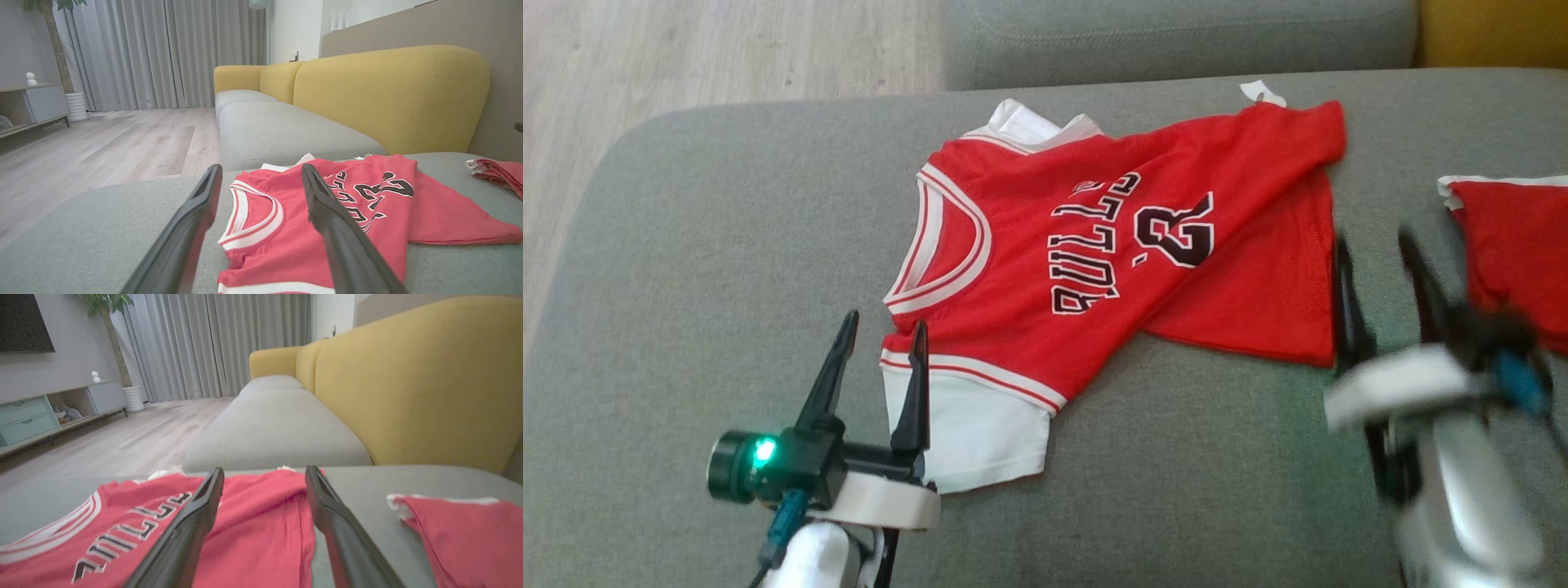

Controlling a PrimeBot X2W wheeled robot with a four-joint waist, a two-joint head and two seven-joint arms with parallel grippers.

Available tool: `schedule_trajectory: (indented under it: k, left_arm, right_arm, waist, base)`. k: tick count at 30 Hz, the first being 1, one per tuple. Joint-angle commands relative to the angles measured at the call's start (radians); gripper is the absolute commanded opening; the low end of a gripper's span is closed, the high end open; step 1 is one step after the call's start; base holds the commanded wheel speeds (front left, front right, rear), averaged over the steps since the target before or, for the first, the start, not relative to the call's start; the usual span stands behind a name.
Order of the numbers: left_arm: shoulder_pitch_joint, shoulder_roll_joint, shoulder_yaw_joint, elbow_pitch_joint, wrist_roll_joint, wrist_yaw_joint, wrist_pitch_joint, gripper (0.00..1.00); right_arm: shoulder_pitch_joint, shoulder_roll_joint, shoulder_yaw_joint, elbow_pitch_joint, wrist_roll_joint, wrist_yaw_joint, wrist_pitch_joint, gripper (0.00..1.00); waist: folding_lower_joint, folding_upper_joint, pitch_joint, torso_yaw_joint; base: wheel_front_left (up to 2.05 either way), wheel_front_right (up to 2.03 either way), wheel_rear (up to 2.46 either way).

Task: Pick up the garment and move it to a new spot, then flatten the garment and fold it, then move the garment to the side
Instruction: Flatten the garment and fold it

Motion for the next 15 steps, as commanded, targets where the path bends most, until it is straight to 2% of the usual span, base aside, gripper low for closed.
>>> schedule_trajectory:
  k: [1, 6, 12, 15]
  left_arm:
    - [-0.010, 0.006, 0.036, -0.020, -0.004, -0.003, -0.005, 1.00]
    - [0.000, 0.003, 0.034, -0.006, -0.006, -0.008, -0.005, 1.00]
    - [0.000, 0.003, 0.025, 0.054, -0.003, -0.025, -0.002, 1.00]
    - [0.001, 0.009, -0.001, 0.137, -0.002, -0.046, 0.067, 1.00]
  right_arm:
    - [0.066, 0.014, 0.029, -0.074, 0.016, -0.001, -0.011, 1.00]
    - [0.161, 0.015, 0.060, -0.125, 0.044, -0.001, -0.011, 1.00]
    - [0.183, 0.015, 0.057, -0.170, 0.054, -0.001, -0.009, 1.00]
    - [0.188, 0.015, 0.050, -0.175, 0.051, -0.001, -0.003, 1.00]
  waist:
    - [0.0003, -0.0001, -0.007, -0.004]
    - [0.0003, -0.0001, -0.005, -0.002]
    - [0.0003, -0.0001, -0.002, 0.002]
    - [0.0003, -0.0001, -0.001, 0.005]
  base:
    - [0.00, 0.00, 0.00]
    - [0.00, 0.00, 0.00]
    - [0.00, 0.00, 0.00]
    - [0.00, 0.00, 0.00]
